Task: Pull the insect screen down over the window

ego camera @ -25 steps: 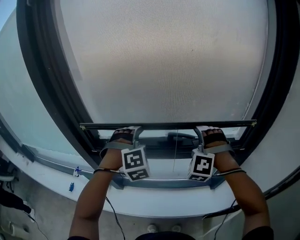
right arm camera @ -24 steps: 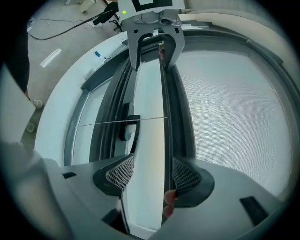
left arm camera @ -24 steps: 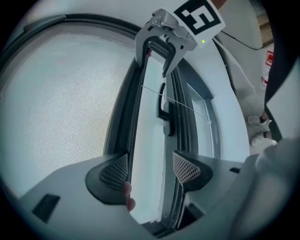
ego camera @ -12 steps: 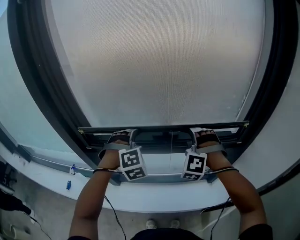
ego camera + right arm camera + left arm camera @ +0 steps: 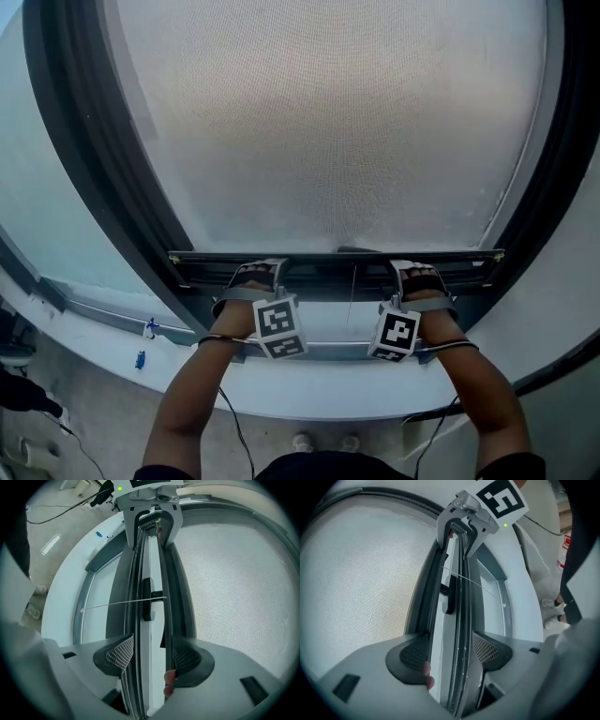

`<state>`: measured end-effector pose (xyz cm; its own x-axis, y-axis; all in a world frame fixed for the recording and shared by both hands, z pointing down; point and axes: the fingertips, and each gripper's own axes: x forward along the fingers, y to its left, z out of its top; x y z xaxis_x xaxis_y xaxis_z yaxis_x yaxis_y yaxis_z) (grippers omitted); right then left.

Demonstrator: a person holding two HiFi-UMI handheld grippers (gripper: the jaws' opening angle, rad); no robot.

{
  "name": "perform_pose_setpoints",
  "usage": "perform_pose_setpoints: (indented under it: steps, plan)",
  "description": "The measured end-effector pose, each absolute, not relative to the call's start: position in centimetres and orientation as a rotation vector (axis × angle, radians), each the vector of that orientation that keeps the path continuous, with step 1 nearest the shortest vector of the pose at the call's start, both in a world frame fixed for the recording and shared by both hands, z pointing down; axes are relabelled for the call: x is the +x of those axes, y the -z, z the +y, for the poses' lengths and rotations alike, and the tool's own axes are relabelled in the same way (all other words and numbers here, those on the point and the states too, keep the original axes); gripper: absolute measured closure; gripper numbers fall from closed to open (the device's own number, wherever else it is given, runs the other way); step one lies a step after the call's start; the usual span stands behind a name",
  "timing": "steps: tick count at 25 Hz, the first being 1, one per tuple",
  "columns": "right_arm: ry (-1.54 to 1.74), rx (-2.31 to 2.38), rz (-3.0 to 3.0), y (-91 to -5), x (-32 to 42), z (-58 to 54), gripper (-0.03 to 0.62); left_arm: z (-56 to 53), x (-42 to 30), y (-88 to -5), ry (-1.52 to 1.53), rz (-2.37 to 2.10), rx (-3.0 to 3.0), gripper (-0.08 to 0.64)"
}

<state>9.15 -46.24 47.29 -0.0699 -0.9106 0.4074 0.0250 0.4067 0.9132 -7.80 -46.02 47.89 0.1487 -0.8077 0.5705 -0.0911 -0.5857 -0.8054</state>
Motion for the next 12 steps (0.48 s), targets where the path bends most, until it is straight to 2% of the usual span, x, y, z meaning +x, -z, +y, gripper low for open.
perform_pose_setpoints:
  steps: [12]
  plan:
    - [0.840, 0.774, -1.498, -52.5, 8.5, -45.1, 0.347, -44.4, -8.0, -53.5, 1.631, 0.764, -1.794, 0.259]
